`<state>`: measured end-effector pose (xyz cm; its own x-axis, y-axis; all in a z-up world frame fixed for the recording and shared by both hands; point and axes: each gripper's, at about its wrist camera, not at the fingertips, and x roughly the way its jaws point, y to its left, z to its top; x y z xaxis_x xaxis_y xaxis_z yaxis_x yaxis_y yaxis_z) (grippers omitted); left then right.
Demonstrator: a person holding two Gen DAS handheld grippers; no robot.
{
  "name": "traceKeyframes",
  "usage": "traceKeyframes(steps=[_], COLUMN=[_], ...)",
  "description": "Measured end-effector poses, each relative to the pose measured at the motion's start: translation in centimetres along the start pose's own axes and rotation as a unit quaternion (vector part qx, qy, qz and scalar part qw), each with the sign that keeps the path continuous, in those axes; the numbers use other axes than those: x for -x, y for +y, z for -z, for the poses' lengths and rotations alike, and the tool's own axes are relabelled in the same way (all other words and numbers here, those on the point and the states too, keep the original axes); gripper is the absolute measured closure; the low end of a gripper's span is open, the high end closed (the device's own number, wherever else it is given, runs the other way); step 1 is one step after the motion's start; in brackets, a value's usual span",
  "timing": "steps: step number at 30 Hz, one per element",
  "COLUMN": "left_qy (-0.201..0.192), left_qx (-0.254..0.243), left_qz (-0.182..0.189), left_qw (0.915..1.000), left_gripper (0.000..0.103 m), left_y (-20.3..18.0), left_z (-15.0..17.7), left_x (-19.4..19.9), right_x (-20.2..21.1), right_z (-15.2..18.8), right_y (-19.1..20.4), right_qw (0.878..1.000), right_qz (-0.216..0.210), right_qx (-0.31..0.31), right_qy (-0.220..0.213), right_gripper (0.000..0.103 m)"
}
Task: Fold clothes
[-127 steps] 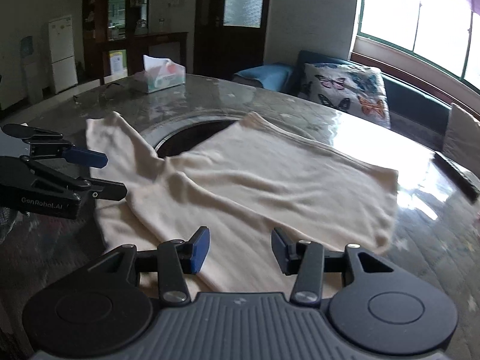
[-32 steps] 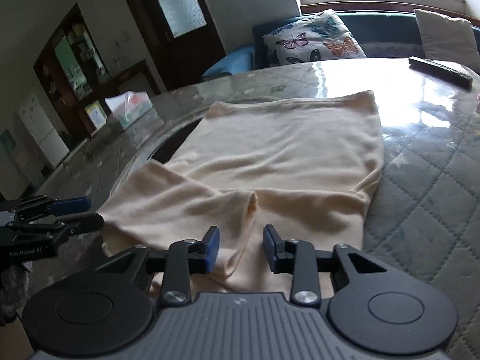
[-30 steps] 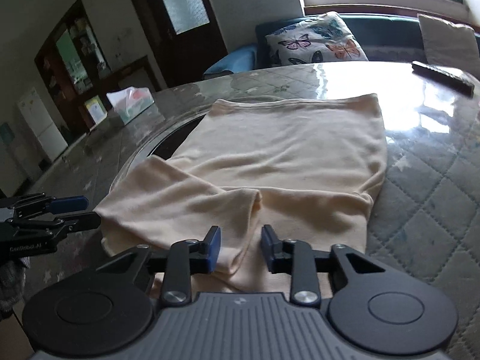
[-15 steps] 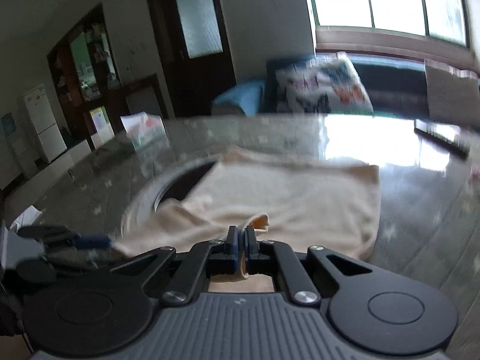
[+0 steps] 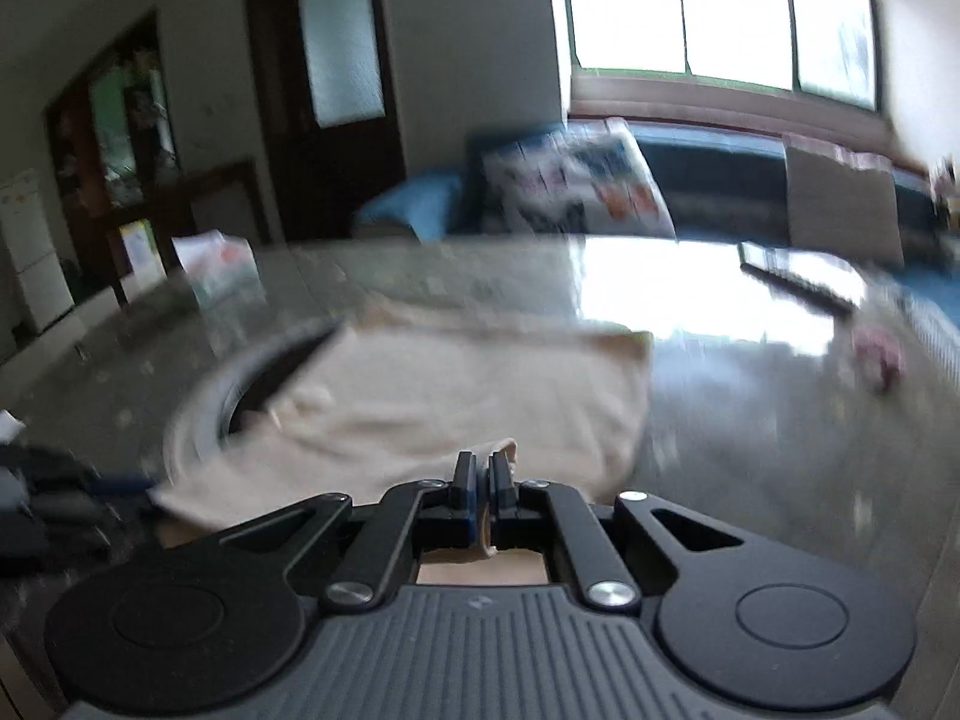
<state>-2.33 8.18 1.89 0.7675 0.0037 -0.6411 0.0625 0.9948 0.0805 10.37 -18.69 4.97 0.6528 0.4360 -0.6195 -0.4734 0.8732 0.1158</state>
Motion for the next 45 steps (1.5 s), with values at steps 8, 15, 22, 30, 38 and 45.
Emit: traceKeyframes(steps=[8,15,22,30,38,45], left_qy=[0.004,-0.021,-0.024,-0.007,0.003,0.001], left_qx=[-0.009,-0.002,0.003,-0.026,-0.015,-0.014], left_qz=[0.0,0.002,0.038,0.049,0.041,0.035], left_qw=[1.0,0.9998,0.999,0.9984,0.999,0.9993], left_gripper=[0.072,0.072,0.075,0.075,0.074,0.072], left_y=[1.4,1.5,-0.3,-2.0,-1.4,-1.2], left_z=[-0.3,-3.2,-5.6,-5.6,-5.1,-5.3], left_x=[1.7,1.2,-2.2,-4.8,-5.5,-5.3], right_x=[0.2,-0.6,-2.9,-3.8,-3.0,-4.4], right_z=[2.3,0.3,0.3,0.9,0.4,0.8], right_y=[-1.9,-0.9,1.2,-1.0,-0.2,-1.2], right_qw=[0.999,1.0,1.0,0.999,1.0,0.999], right_qz=[0.012,-0.014,-0.003,-0.002,-0.003,0.013], right_qx=[-0.017,-0.013,0.021,-0.033,-0.012,-0.028], right_qy=[0.03,-0.002,0.008,0.024,-0.01,0.015], right_gripper=[0.095,0.094,0.094,0.087,0.1,0.098])
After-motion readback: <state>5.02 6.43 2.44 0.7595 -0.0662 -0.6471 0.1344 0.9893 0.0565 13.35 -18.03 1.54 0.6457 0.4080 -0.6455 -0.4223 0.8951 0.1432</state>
